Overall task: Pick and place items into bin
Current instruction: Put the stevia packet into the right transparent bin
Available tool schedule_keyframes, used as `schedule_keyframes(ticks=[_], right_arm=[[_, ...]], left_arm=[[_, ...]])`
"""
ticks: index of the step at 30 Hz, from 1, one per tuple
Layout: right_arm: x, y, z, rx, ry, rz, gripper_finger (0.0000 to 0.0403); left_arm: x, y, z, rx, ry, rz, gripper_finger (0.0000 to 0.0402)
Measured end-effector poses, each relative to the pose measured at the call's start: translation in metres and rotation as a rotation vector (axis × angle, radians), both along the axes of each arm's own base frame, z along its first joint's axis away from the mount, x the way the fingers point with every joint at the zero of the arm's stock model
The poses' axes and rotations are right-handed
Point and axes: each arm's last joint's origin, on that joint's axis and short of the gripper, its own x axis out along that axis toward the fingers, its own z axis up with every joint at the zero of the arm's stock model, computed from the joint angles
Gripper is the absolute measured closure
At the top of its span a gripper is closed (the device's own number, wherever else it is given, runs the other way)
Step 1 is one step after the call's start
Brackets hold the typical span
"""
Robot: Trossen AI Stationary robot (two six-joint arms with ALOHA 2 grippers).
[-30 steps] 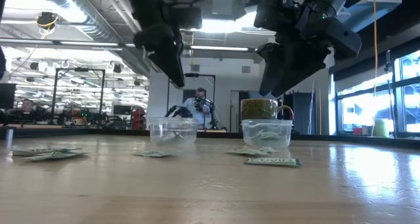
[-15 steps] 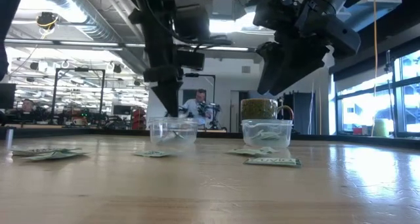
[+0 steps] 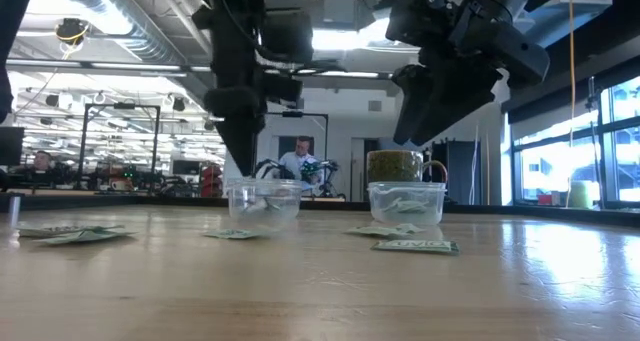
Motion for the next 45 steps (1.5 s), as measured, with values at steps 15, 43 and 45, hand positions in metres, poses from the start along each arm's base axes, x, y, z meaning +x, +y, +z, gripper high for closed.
schedule_keyframes(ticks=[15,43,45], right_arm=[[0.014,0.002,-0.047,-0.043,0.141,0.036,0.0205],[0.032,0.005,-0.086,0.035,0.150,0.068,0.0254],[0.032,0.005,-0.086,0.039,0.154,0.061,0.0266]], left_arm=[[-0.018,-0.010,0.035,-0.031,-0.337,0.027,0.0290],[-0.026,-0.028,0.024,-0.031,-0.448,-0.024,0.0307],[-0.026,-0.028,0.024,-0.031,-0.448,-0.024,0.0307]])
